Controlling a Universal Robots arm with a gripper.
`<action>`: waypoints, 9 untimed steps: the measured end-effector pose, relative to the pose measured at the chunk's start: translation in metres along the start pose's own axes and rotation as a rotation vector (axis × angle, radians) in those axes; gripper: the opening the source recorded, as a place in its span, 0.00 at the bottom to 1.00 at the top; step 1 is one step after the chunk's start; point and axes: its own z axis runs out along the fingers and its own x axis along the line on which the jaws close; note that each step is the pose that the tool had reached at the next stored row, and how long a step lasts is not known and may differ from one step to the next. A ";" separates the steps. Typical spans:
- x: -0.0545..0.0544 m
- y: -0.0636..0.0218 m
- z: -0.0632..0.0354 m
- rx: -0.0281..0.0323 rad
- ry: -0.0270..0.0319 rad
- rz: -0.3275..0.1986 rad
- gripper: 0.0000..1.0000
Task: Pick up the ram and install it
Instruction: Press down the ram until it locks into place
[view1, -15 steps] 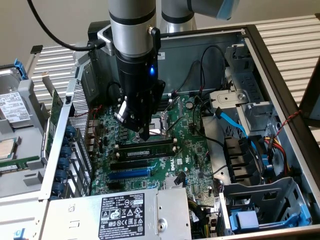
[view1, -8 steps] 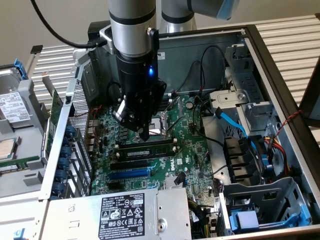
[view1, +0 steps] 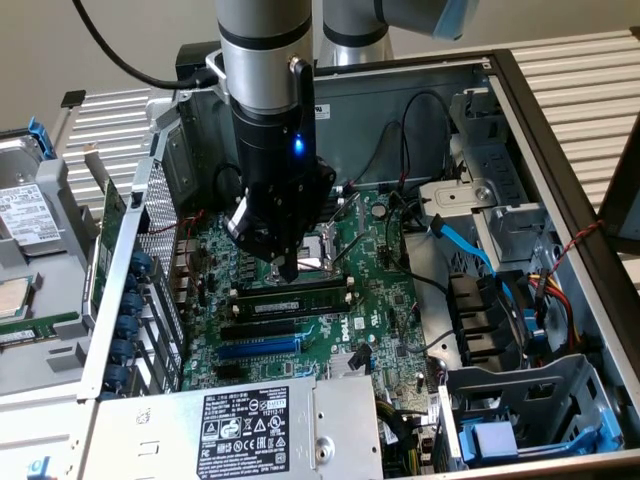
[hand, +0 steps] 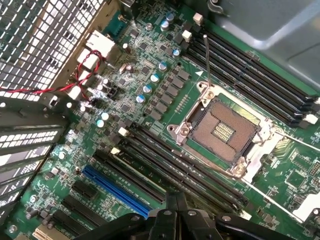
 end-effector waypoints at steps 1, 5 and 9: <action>0.000 0.0000 0.0000 -0.0003 0.0002 0.013 0.10; 0.000 0.0000 -0.0001 -0.0005 0.0013 0.063 0.10; 0.000 -0.0001 0.0000 0.0016 0.0027 0.109 0.10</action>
